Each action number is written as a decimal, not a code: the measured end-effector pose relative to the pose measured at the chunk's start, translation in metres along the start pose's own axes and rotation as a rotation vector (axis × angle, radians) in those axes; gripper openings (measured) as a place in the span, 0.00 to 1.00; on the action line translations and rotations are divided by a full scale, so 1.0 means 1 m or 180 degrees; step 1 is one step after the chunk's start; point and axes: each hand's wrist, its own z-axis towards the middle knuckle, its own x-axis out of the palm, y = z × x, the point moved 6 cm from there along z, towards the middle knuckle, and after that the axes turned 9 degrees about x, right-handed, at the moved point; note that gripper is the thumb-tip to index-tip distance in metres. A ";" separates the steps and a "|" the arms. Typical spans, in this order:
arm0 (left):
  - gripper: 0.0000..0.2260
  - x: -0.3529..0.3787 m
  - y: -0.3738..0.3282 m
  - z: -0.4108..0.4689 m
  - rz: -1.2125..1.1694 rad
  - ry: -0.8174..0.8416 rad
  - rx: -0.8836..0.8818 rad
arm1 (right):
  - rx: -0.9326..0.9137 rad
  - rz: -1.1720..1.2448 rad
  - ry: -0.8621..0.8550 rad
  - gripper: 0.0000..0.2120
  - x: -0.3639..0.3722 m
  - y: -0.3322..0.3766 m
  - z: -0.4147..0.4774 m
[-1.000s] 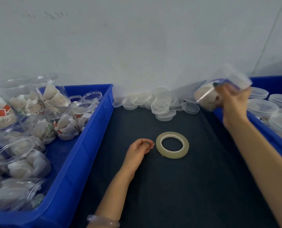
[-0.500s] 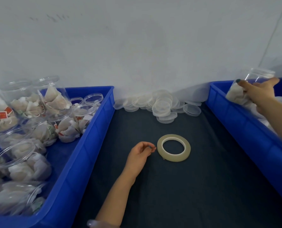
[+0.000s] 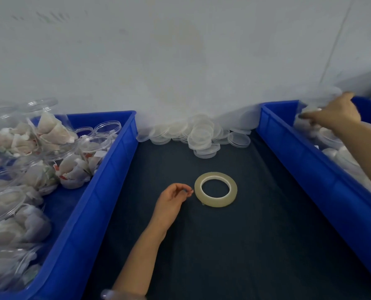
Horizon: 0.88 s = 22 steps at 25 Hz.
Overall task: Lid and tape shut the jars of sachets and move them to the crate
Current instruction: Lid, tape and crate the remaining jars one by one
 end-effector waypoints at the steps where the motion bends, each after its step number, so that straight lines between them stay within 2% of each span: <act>1: 0.09 0.000 0.000 0.000 0.0006 0.0001 -0.0002 | -0.0133 -0.0295 -0.0047 0.52 0.003 -0.001 -0.003; 6: 0.09 -0.001 0.000 0.000 0.0034 -0.0005 -0.0023 | -0.0367 -0.0527 0.0136 0.42 0.018 -0.012 -0.013; 12: 0.08 -0.001 -0.004 -0.005 0.0229 0.0058 -0.0053 | -0.0347 -0.0869 0.0262 0.40 0.021 -0.016 -0.012; 16: 0.09 0.001 -0.010 -0.023 0.1050 0.0468 0.0234 | -0.0360 -0.1360 0.0315 0.40 0.028 -0.013 -0.011; 19: 0.08 -0.002 -0.015 -0.046 0.1902 0.0956 0.0591 | -0.0435 -0.2035 0.0180 0.36 0.038 -0.014 -0.009; 22: 0.12 -0.006 -0.026 -0.071 0.2597 0.1488 0.0939 | -0.0501 -0.2227 0.0073 0.32 0.039 -0.008 -0.019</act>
